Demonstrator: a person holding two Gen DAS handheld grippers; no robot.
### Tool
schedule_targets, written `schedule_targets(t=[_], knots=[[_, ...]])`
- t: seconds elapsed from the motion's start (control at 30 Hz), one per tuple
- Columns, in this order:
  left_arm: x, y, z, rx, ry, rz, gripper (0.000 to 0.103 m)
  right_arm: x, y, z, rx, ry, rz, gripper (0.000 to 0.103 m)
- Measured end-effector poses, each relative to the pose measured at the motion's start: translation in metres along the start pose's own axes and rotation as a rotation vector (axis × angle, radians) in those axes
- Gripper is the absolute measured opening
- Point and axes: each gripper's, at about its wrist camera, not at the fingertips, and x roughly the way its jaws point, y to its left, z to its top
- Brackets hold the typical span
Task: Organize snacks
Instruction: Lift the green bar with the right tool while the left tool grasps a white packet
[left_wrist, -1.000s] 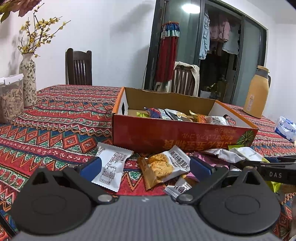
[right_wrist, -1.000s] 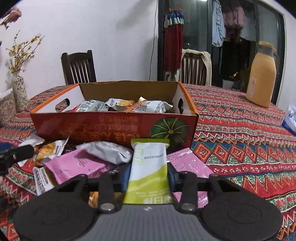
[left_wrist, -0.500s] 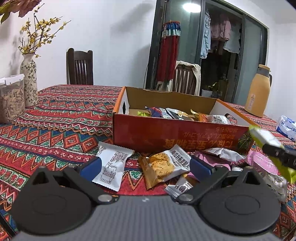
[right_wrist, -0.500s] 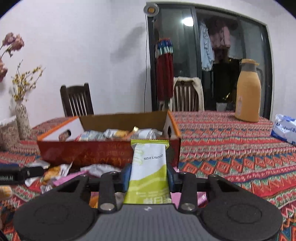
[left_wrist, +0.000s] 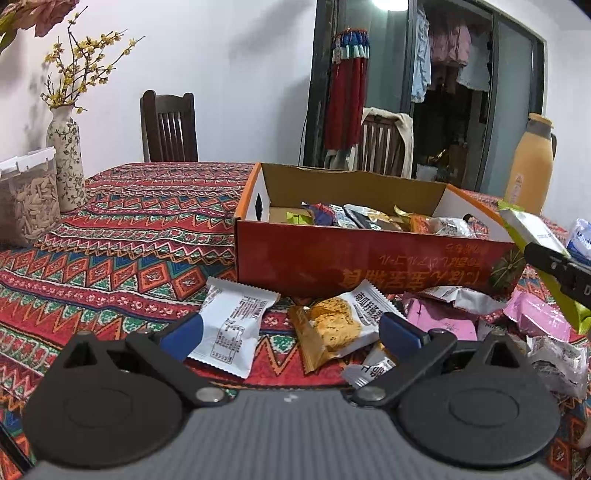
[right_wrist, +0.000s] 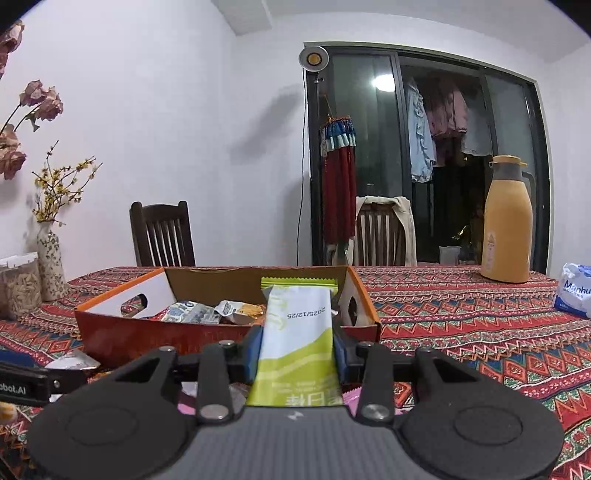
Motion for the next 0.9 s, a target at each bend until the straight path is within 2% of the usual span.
schedule_targets(t=[0.23,0.4,0.5,0.57,0.77,0.9], knots=[[0.011,0.011,0.021,0.038,0.024,0.079,0.103,-0.002,-0.003,-0.002,0.026,-0.017,0.023,0.038],[0.042,0.022,0.031,0.070,0.119,0.154,0.103,-0.002,-0.004,-0.003,0.036,-0.025,0.029,0.038],[0.062,0.027,0.029,0.072,0.186,0.171,0.103,-0.003,-0.007,-0.003,0.045,-0.027,0.032,0.038],[0.071,0.031,0.026,0.062,0.225,0.170,0.103,-0.003,-0.007,-0.003,0.049,-0.028,0.034,0.038],[0.075,0.042,0.024,-0.008,0.244,0.130,0.103,-0.004,-0.008,-0.003,0.052,-0.029,0.039,0.038],[0.074,0.043,0.025,0.010,0.259,0.101,0.103,-0.004,-0.008,-0.003,0.052,-0.029,0.039,0.038]])
